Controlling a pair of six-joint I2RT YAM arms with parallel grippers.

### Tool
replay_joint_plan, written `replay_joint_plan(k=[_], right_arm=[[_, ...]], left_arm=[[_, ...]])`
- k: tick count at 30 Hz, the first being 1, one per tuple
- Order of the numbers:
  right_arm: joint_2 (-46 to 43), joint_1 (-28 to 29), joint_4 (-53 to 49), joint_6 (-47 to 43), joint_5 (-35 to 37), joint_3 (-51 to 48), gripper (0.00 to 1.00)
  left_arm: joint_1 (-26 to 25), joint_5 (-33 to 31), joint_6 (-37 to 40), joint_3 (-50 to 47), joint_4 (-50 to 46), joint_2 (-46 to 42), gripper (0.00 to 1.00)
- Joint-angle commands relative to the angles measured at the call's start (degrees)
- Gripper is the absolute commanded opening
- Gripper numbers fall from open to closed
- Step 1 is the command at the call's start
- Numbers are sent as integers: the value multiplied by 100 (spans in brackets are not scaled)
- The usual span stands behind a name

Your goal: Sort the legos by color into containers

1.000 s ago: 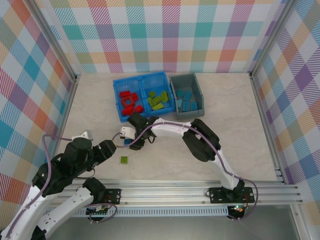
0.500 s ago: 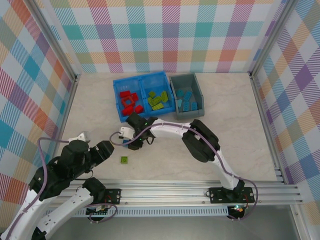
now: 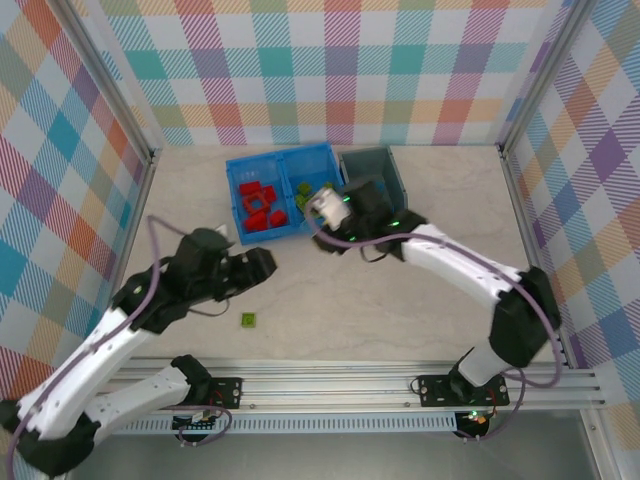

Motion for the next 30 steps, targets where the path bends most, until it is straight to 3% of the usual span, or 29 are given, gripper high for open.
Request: replay_joint_plan(k=[1, 4, 11, 18, 25, 30], right_arm=[[-143, -567, -386, 820, 434, -97, 21], [239, -1076, -690, 1125, 491, 242, 21], [2145, -1777, -1620, 1443, 381, 2249, 23], [3780, -1981, -2442, 1281, 235, 4156, 25], [4616, -2011, -2595, 593, -198, 5085, 27], [4764, -2099, -2551, 419, -623, 5193, 32]], left_arm=[[-395, -37, 373, 449, 839, 678, 69], [-740, -323, 500, 704, 1252, 1317, 69], [-1519, -1360, 682, 1312, 1432, 2360, 69], [-1915, -2131, 811, 1743, 1478, 2904, 69], [-2014, -2384, 1166, 2753, 1149, 3723, 68], [-2075, -2753, 1306, 3880, 584, 4518, 68]])
